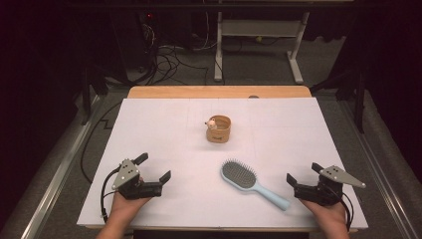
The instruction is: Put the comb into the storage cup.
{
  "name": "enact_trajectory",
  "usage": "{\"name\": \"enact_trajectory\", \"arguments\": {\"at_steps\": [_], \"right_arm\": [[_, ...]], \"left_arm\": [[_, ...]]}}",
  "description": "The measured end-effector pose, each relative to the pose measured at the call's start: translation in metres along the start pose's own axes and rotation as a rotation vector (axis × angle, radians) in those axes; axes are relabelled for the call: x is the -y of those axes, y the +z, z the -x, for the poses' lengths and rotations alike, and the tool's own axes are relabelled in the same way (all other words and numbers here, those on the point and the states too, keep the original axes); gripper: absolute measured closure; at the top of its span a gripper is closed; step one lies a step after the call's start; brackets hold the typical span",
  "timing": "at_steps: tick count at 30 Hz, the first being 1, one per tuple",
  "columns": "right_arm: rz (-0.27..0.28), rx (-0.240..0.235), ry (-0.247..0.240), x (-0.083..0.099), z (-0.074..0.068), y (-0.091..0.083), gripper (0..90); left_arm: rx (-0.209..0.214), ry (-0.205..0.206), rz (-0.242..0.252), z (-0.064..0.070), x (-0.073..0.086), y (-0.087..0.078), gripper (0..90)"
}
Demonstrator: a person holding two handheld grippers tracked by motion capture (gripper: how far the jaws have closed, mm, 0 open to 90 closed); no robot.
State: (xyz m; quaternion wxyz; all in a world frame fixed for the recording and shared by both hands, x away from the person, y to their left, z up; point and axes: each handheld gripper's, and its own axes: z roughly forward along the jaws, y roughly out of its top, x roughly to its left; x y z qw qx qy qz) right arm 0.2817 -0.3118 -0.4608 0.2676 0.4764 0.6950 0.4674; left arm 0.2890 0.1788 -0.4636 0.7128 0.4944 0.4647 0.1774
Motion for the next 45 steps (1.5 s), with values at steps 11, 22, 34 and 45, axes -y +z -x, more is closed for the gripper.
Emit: {"name": "enact_trajectory", "arguments": {"at_steps": [11, 22, 34, 45], "right_arm": [[-0.008, 0.039, -0.051, -0.005, -0.003, 0.000, 0.1], [-0.093, 0.052, -0.061, -0.006, -0.002, 0.006, 0.1], [-0.199, 0.044, -0.059, -0.002, 0.000, 0.012, 0.1], [-0.273, 0.055, -0.073, 0.000, 0.000, 0.015, 0.1]], "left_arm": [[0.017, -0.013, -0.021, 0.002, 0.002, 0.000, 0.2], [0.022, -0.004, -0.019, 0.003, 0.003, 0.000, 0.1], [0.016, 0.000, -0.008, 0.001, 0.001, 0.001, 0.2], [0.012, 0.008, -0.004, 0.002, 0.002, 0.000, 0.2]]}}
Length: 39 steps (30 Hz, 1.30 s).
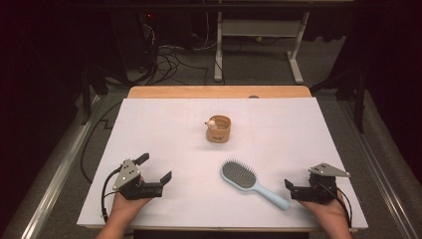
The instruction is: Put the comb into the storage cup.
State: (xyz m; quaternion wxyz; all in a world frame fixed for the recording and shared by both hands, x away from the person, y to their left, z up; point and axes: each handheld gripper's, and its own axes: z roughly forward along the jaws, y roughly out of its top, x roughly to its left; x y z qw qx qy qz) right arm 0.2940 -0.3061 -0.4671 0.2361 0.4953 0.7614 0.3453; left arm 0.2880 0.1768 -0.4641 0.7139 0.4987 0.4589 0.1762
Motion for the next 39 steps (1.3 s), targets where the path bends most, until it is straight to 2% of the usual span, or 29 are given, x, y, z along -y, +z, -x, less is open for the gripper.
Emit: {"name": "enact_trajectory", "arguments": {"at_steps": [16, 24, 39], "right_arm": [[-0.050, -0.026, 0.000, 0.003, 0.005, -0.001, 0.1], [0.010, -0.081, 0.019, -0.002, 0.007, -0.008, 0.1], [0.078, -0.137, -0.006, -0.011, -0.005, -0.012, 0.1]], "left_arm": [[0.000, 0.001, 0.001, 0.000, 0.000, 0.000, 0.2], [0.005, -0.002, 0.007, 0.000, -0.001, 0.000, 0.2], [-0.004, 0.005, 0.002, -0.001, 0.000, -0.001, 0.2]]}}
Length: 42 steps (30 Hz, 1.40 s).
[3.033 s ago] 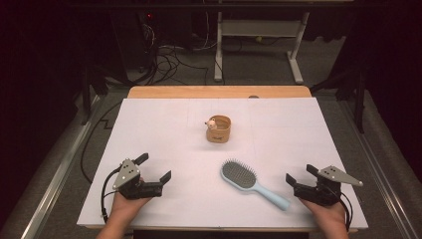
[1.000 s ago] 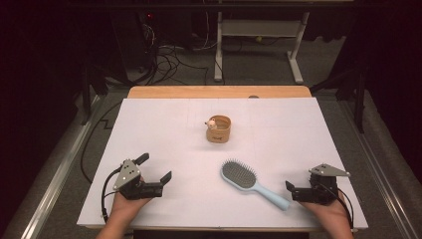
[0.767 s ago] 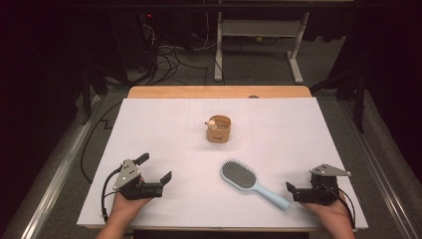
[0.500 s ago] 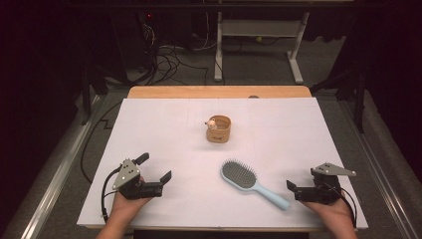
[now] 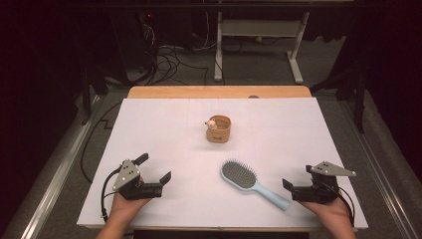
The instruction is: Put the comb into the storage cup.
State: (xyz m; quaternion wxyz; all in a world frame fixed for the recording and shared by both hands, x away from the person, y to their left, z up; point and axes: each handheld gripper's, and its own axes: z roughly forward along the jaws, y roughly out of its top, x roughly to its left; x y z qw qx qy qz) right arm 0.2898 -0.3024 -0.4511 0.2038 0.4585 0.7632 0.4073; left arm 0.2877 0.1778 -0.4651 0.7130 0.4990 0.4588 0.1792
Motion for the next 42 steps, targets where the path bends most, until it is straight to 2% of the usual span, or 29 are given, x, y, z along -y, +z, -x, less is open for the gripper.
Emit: {"name": "enact_trajectory", "arguments": {"at_steps": [5, 13, 21, 26, 31, 36, 42], "right_arm": [[0.018, -0.020, -0.013, -0.003, -0.007, 0.002, 0.1], [0.029, -0.062, -0.041, -0.010, -0.020, 0.007, 0.1], [-0.009, -0.095, -0.074, -0.016, -0.031, 0.019, 0.1], [-0.056, -0.108, -0.106, -0.020, -0.039, 0.026, 0.1], [-0.085, -0.113, -0.124, -0.024, -0.044, 0.032, 0.2], [-0.125, -0.132, -0.137, -0.026, -0.050, 0.036, 0.1], [-0.153, -0.151, -0.154, -0.030, -0.057, 0.038, 0.1]], "left_arm": [[-0.013, 0.000, 0.004, -0.003, -0.001, 0.000, 0.2], [-0.006, 0.000, 0.005, -0.003, -0.001, 0.000, 0.2], [-0.002, -0.004, 0.012, -0.003, -0.002, 0.000, 0.2], [0.003, 0.007, 0.010, -0.002, 0.000, 0.002, 0.2], [-0.001, 0.016, 0.012, -0.003, -0.001, 0.003, 0.2], [0.015, 0.034, 0.014, -0.004, -0.002, 0.003, 0.2], [0.012, 0.026, 0.011, -0.003, -0.003, 0.003, 0.2]]}}
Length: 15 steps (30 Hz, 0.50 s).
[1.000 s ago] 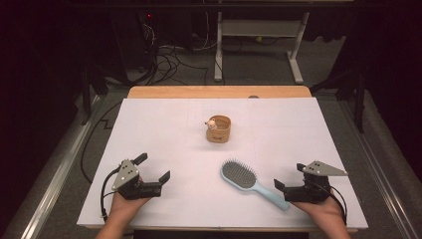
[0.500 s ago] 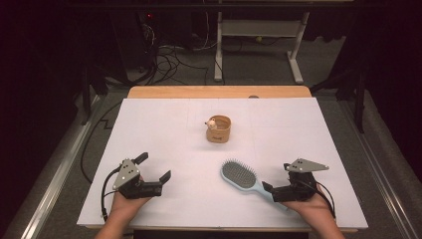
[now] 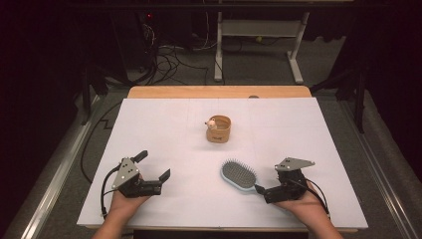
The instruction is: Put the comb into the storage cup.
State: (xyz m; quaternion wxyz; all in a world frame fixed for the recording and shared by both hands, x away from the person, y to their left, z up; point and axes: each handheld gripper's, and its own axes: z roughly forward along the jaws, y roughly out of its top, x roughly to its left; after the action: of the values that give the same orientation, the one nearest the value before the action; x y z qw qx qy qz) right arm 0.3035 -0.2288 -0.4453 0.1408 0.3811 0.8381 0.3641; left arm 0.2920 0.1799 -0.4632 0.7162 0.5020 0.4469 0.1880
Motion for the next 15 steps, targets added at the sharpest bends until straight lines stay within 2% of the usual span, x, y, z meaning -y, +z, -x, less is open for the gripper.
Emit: {"name": "enact_trajectory", "arguments": {"at_steps": [7, 15], "right_arm": [[-0.030, -0.023, -0.028, -0.011, -0.007, 0.001, 0.2], [-0.062, -0.039, -0.035, -0.018, -0.009, 0.009, 0.2]], "left_arm": [[0.013, -0.006, 0.004, 0.002, 0.000, -0.001, 0.2], [0.012, -0.012, 0.013, 0.002, -0.001, -0.001, 0.2]]}}
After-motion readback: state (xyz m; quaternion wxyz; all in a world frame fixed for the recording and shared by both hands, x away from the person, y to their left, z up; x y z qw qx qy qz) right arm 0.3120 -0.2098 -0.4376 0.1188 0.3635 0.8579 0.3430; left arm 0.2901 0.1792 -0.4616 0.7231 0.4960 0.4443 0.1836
